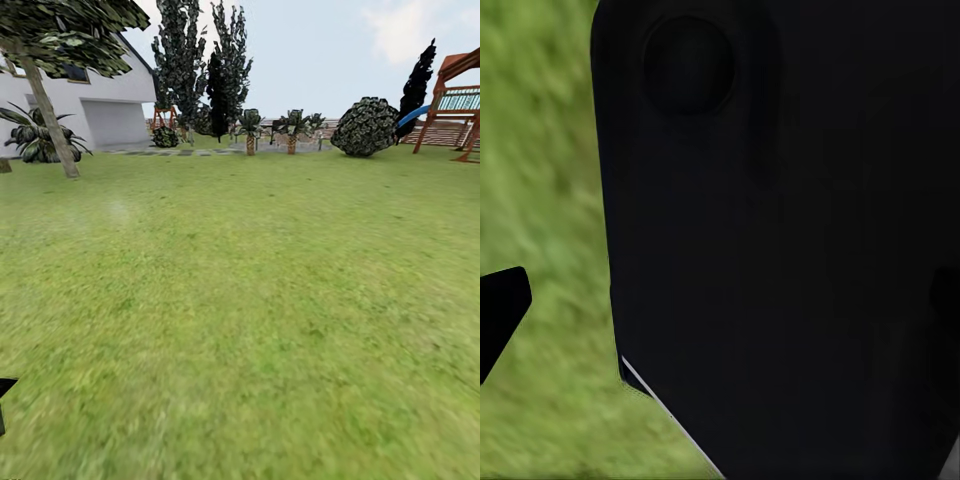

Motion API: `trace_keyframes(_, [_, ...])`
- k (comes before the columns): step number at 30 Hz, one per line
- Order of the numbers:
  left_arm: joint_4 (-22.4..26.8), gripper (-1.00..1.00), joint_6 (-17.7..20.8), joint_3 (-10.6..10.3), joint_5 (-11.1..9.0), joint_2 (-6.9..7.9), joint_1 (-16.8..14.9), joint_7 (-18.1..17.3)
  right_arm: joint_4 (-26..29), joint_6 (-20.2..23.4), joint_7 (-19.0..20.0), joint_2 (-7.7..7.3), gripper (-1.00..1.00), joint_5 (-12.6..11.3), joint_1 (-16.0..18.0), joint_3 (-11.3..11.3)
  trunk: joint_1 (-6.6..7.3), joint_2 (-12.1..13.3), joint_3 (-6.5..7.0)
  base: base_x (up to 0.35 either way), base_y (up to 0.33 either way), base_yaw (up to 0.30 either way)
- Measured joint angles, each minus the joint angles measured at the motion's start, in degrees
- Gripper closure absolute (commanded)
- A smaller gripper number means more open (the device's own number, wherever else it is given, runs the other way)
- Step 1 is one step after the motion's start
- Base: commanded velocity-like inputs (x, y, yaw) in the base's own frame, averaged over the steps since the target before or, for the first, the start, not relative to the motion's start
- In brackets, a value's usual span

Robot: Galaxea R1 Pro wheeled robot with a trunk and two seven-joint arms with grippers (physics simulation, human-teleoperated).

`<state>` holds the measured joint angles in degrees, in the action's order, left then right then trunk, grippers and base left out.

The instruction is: Take the three Easter eggs out of the wicker basket on the lawn in the garden, then place them on the lawn next to a single tree (choose any tree) so that all three eggs are next to the same tree and none are left in the basket.

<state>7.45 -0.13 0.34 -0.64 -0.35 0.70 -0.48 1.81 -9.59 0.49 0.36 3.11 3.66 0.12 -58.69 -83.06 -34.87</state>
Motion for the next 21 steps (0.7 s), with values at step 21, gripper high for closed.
trace_keyframes(21, [0.00, -1.00, -0.02, 0.06, -0.02, 0.00, -0.01, 0.00, 0.08, 0.00, 0.07, -0.18, -1.00, -0.22, 0.00, 0.00, 0.00, 0.00, 0.00, 0.340, 0.000, 0.081])
